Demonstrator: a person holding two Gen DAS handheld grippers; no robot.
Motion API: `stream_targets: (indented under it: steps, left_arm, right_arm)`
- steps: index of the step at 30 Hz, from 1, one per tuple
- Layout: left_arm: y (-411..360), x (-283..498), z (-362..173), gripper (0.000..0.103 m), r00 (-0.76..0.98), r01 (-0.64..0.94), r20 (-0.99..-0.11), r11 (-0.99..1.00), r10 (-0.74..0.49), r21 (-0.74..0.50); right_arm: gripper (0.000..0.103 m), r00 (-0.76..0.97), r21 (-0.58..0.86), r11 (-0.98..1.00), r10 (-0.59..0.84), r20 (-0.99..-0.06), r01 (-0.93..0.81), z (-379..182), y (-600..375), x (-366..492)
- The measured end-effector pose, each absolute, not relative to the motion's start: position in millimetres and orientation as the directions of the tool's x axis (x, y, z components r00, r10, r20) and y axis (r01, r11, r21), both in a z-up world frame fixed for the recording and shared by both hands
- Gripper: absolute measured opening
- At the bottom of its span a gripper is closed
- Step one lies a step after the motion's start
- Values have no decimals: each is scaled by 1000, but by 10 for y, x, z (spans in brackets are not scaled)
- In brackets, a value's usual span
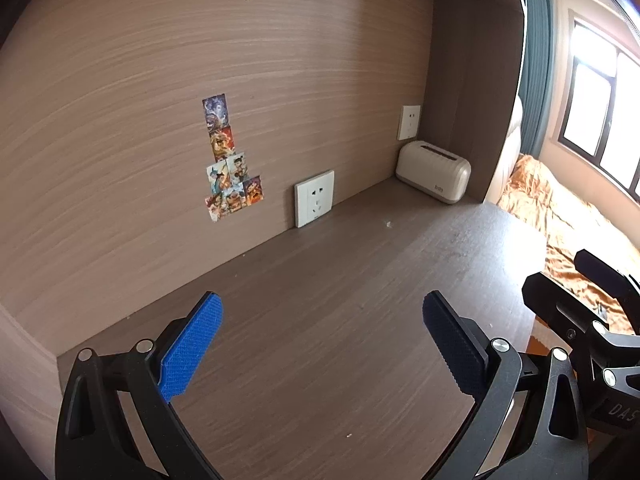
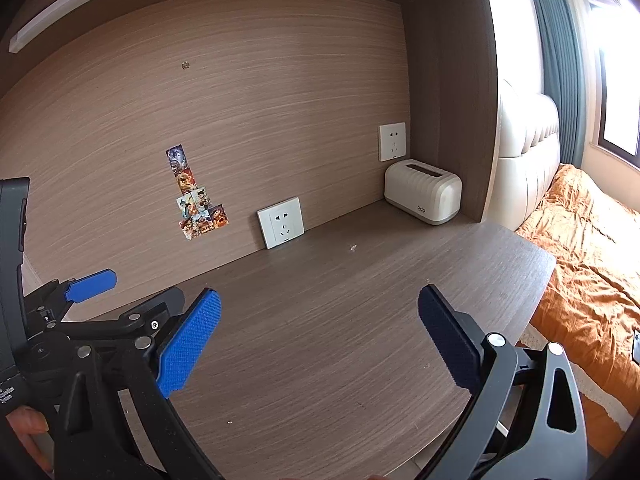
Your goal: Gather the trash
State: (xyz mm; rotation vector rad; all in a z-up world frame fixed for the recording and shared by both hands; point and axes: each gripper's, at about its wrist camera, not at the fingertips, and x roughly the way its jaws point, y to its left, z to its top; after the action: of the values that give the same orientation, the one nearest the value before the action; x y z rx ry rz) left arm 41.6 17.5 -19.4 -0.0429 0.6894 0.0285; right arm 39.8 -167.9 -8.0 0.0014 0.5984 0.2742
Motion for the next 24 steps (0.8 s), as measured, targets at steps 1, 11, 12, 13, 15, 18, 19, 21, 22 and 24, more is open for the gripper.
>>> stream_targets:
  steps: [1,11,12,13,15,18,19,21,22,24]
  left_arm:
    - [180,421,-195,98,772,-39,-635,999,12,-29]
    - [217,486,-213,98,774,-27,-633,999,2,-29]
    - [225,502,-220,98,773,-27,-634,999,2,-30]
    - [232,513,-227,98,773,-28,-635,999,2,-31]
    - [237,519,-234,98,771,-28,-637,999,2,-31]
    - [252,575,-260,98,766,-29,-642,999,7,-24]
    - [262,597,-273,98,763,-29,-646,999,7,-24]
    - [287,640,-303,98,757,-29,-653,999,3,-30]
    - [301,663,-319,98,754,-29,-657,999,0,-34]
    - [329,717,-357,98,748,-30,-664,999,-4,-39]
  right_arm:
    - [98,791,77,964,255,-556,-256,-76,-1674,387]
    - [98,791,69,966,245,-561,-251,-88,-1631,398]
    - [98,790,67,966,244,-562,-251,-89,-1624,409]
    - [98,790,65,966,243,-563,-251,-90,-1622,412]
    - [98,789,62,966,240,-566,-249,-97,-1608,439]
    - [98,786,58,967,236,-572,-248,-110,-1581,482]
    - [98,785,54,967,233,-574,-248,-117,-1565,498]
    - [98,782,51,968,230,-579,-247,-141,-1538,540]
    - [98,780,50,968,228,-582,-245,-153,-1523,563]
    - [98,777,47,970,221,-589,-240,-179,-1488,623]
